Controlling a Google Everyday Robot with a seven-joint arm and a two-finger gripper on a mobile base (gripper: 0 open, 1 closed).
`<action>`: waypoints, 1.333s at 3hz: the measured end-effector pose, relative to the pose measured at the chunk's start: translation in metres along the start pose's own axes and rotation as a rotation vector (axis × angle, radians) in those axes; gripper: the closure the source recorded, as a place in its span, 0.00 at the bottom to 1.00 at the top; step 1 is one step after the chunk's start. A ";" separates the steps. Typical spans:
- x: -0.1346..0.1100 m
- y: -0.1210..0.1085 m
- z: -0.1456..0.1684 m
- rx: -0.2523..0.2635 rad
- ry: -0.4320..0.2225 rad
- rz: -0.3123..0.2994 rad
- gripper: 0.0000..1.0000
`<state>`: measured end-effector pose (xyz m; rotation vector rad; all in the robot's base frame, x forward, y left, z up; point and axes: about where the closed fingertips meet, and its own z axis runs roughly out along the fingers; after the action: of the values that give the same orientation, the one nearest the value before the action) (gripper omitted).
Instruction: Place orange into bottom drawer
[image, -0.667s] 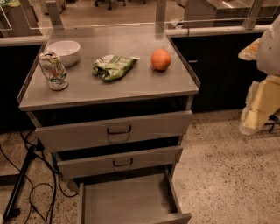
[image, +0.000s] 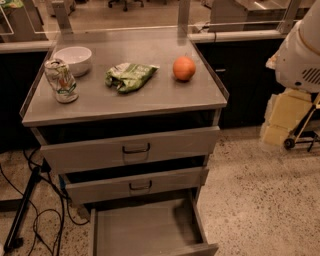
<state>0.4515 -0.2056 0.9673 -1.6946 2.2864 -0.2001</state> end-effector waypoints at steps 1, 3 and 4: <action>-0.003 -0.007 0.011 0.035 0.092 0.023 0.00; -0.004 -0.015 0.011 0.040 0.104 0.051 0.00; -0.004 -0.047 0.016 0.033 0.119 0.168 0.00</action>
Offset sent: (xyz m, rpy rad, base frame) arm 0.0091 0.0014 -0.0068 -0.0727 -0.0037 -0.0442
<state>0.5001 -0.2148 0.9660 -1.5023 2.4830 -0.3086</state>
